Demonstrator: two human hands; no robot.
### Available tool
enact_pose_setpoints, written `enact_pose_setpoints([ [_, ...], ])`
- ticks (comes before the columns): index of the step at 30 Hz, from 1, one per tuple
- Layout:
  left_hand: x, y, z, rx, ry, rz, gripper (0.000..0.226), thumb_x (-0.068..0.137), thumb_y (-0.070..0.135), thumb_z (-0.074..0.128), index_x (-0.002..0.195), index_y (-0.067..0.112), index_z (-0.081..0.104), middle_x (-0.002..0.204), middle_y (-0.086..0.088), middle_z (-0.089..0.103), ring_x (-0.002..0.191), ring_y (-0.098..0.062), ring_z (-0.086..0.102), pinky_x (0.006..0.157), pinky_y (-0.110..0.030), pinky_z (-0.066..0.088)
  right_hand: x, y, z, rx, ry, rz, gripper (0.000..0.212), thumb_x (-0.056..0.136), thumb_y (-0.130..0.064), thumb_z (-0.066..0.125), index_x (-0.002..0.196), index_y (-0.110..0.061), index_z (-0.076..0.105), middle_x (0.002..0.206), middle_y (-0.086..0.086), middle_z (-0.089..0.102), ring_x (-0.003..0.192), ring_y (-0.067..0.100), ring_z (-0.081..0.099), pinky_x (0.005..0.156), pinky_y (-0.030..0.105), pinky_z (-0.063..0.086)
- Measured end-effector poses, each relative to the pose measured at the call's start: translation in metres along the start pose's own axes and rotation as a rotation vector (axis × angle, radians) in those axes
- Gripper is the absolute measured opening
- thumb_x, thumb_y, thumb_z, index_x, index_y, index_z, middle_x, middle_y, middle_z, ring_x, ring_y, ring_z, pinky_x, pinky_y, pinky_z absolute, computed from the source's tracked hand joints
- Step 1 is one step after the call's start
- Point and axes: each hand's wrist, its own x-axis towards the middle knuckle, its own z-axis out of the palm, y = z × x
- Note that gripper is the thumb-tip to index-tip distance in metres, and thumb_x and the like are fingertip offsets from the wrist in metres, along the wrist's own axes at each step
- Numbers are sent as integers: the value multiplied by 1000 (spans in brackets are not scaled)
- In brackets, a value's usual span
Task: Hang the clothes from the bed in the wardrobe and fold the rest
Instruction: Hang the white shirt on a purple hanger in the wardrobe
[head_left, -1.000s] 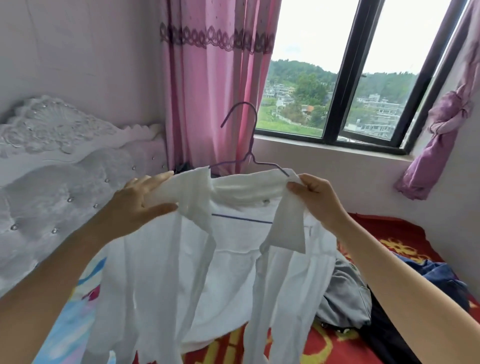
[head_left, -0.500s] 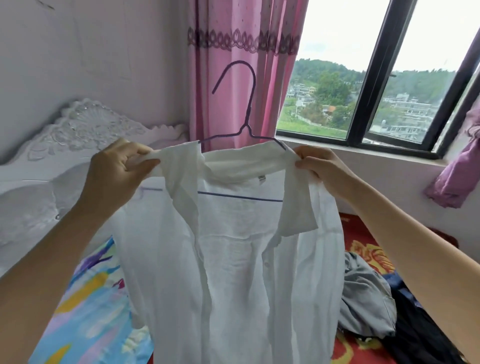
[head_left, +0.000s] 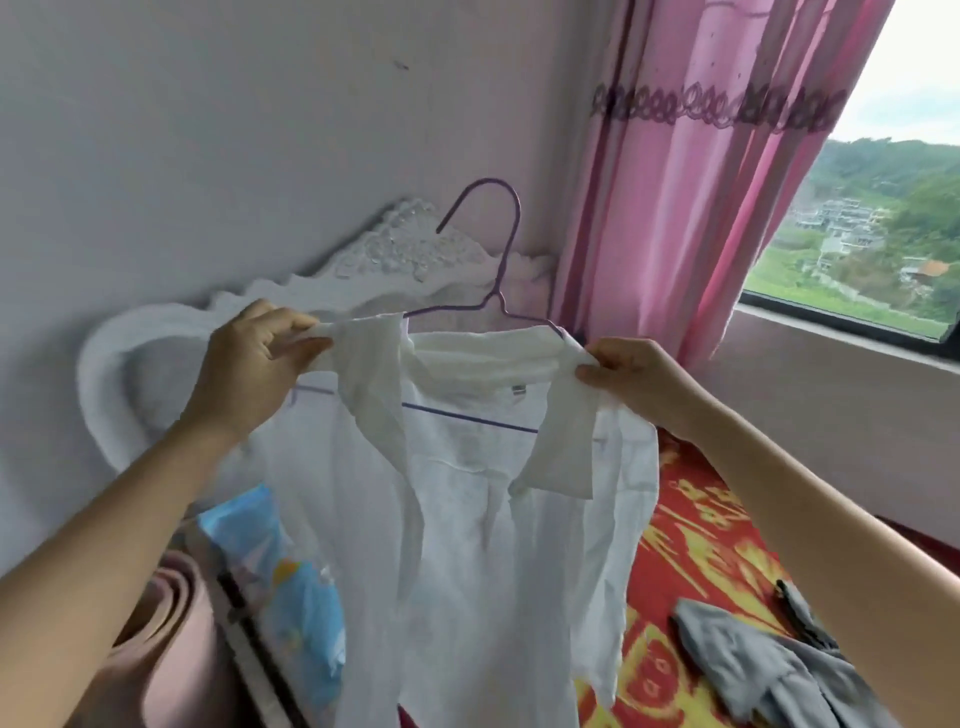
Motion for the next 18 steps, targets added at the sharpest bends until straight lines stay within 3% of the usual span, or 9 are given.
enact_pose_setpoints([
  [1, -16, 1, -22, 38, 11, -23, 15, 78, 2, 71, 92, -4, 69, 82, 20, 49, 76, 18, 52, 73, 3, 31, -5, -9, 13, 28, -40, -35, 13, 89, -2, 58, 81, 8, 60, 69, 7, 43, 60, 12, 39, 58, 23, 31],
  [5, -79, 0, -101, 139, 63, -152, 17, 77, -2, 70, 94, -3, 70, 80, 14, 53, 74, 26, 49, 72, 3, 33, -25, -45, 68, 115, -191, -168, 33, 88, -2, 60, 62, -21, 52, 62, -2, 37, 54, 4, 31, 51, 20, 25],
  [8, -124, 3, -164, 226, 135, -296, 16, 78, -1, 70, 94, -2, 70, 76, 1, 53, 71, 23, 50, 69, 1, 33, -35, -79, 112, 148, -316, -241, 24, 88, -4, 60, 67, -15, 57, 66, 3, 40, 63, 12, 34, 58, 26, 27],
  [10, -156, 10, -210, 267, 224, -381, 16, 80, -1, 69, 96, -1, 69, 78, 12, 52, 71, 25, 49, 68, 5, 33, -42, -112, 142, 139, -398, -317, 14, 89, -6, 60, 74, -5, 61, 69, 6, 42, 65, 12, 36, 61, 27, 29],
  [12, -186, 15, -253, 275, 289, -461, 14, 82, 1, 67, 95, 5, 68, 82, 17, 52, 72, 25, 49, 66, 7, 33, -51, -146, 168, 153, -448, -387, 23, 89, -8, 60, 68, -16, 59, 63, -2, 41, 58, 4, 35, 56, 19, 28],
  [14, -216, 23, -299, 274, 295, -531, 14, 83, 5, 66, 84, 19, 66, 84, 17, 55, 72, 20, 52, 64, 5, 35, -65, -183, 196, 196, -470, -448, 31, 89, -10, 60, 63, -24, 52, 59, -7, 37, 51, 1, 31, 50, 16, 25],
  [16, -239, 26, -336, 254, 243, -590, 26, 82, 5, 68, 78, 30, 62, 82, 12, 60, 72, 8, 55, 64, -2, 40, -78, -212, 215, 284, -497, -451, 26, 91, -11, 58, 66, -20, 53, 61, -5, 39, 54, 3, 33, 52, 19, 26],
  [18, -268, 32, -392, 216, 146, -647, 29, 80, 8, 70, 85, 35, 61, 87, 13, 64, 80, -2, 58, 70, -12, 44, -95, -251, 247, 360, -528, -447, 19, 91, -12, 56, 72, -15, 57, 65, -3, 46, 57, 6, 39, 53, 18, 31],
])
